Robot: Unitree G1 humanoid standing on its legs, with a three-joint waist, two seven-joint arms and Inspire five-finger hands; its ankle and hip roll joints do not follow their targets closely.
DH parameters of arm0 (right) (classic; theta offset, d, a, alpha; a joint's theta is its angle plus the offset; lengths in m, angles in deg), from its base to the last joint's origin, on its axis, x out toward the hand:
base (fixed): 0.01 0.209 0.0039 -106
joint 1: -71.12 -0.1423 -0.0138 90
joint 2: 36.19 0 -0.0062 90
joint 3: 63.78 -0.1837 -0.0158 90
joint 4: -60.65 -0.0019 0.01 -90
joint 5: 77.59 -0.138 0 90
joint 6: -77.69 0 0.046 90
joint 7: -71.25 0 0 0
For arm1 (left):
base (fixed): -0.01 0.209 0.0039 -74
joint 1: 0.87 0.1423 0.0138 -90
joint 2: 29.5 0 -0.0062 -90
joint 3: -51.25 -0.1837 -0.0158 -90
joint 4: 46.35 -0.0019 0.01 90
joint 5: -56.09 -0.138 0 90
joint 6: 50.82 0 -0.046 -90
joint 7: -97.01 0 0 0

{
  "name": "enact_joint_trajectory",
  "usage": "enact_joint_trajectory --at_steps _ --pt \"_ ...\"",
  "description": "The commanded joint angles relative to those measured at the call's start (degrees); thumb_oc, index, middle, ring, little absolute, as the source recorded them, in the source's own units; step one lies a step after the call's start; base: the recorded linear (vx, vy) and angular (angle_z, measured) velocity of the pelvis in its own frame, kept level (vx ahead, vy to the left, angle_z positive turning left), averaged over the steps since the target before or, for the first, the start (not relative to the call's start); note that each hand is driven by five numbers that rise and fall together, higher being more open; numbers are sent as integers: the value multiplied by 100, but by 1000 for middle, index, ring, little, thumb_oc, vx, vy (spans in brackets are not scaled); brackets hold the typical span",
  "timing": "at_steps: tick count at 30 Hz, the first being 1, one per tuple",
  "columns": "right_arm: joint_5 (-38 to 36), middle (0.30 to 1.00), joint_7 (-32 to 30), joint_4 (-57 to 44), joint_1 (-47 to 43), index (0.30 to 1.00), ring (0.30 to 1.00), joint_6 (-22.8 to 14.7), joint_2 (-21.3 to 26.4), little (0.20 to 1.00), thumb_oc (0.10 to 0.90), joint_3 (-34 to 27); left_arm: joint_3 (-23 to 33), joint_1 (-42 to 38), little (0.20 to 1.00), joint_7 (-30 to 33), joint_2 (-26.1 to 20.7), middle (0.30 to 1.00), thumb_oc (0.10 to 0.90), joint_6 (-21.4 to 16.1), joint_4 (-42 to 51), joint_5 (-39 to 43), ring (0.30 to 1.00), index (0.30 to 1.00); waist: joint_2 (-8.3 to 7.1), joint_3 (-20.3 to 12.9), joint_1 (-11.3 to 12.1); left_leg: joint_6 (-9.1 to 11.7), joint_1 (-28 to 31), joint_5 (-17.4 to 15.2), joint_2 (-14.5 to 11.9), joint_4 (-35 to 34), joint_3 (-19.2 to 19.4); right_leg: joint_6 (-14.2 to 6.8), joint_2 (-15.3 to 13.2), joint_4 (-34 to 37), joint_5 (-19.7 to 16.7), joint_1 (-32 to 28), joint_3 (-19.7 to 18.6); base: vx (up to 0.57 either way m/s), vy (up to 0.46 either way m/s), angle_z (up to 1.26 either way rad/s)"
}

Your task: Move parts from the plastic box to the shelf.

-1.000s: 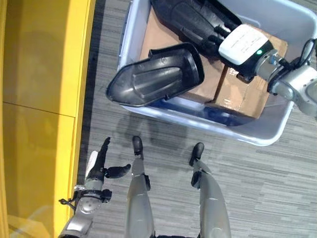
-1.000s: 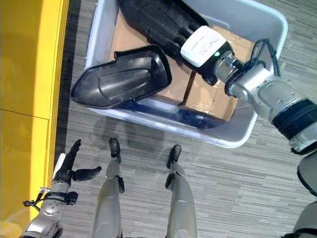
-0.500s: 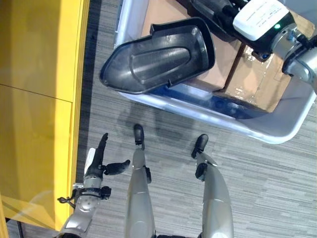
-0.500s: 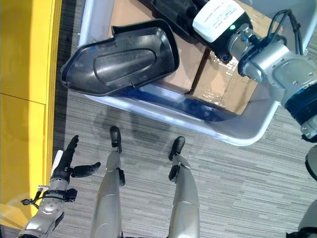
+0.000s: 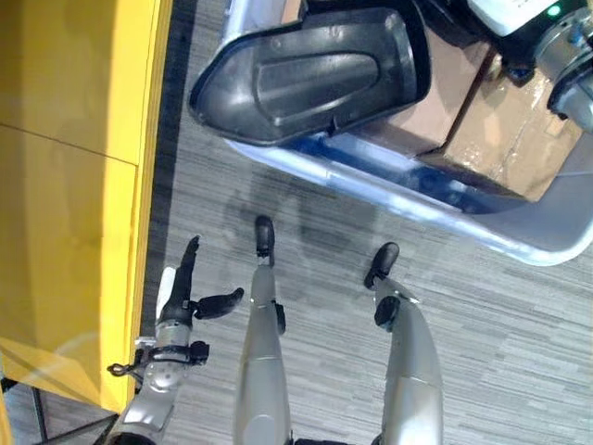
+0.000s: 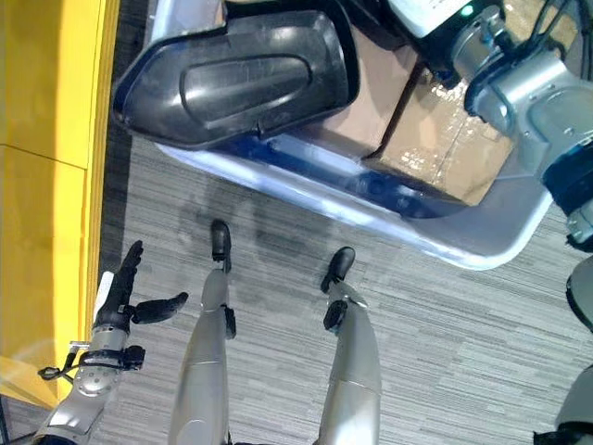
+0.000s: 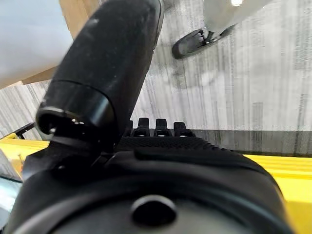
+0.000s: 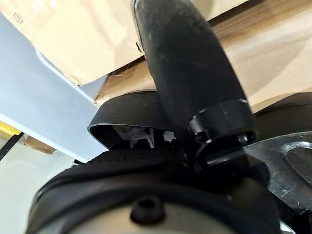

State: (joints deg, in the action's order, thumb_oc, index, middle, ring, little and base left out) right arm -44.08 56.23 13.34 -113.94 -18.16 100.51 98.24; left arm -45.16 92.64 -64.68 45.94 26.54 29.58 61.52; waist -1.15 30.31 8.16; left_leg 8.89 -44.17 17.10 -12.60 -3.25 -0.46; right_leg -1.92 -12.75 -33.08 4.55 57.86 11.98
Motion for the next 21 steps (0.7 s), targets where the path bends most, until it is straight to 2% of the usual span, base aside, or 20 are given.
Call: enact_joint_trajectory --at_steps 1,9,16,21 --pt "-97 300 -30 365 -378 300 300 221 203 300 400 443 109 185 1000 270 -160 1000 900 -280 363 240 1000 1000 -11 -51 171 447 585 -74 -295 -175 -782 -509 242 1106 -310 -793 -40 5 48 -4" --pt "-228 300 -42 524 9 300 300 235 60 300 400 179 59 99 1000 348 -82 1000 900 -320 303 306 1000 1000 -60 -51 216 393 505 -96 -175 -175 -1065 -508 291 1076 -300 -734 -143 2 21 -7" --pt "-278 300 -102 530 340 300 300 269 57 300 400 -122 14 71 1000 383 -44 1000 900 -305 276 303 1000 1000 -92 -51 205 365 549 -133 -136 -175 -1102 -503 319 1136 -305 -817 -193 -2 16 -3" --pt "-417 300 -175 103 847 300 300 287 122 300 400 -629 81 138 1000 385 1 1000 900 -287 292 316 1000 1000 -124 -51 124 307 676 -189 -131 -175 -1017 -500 330 1190 -287 -979 -204 -11 38 -3"
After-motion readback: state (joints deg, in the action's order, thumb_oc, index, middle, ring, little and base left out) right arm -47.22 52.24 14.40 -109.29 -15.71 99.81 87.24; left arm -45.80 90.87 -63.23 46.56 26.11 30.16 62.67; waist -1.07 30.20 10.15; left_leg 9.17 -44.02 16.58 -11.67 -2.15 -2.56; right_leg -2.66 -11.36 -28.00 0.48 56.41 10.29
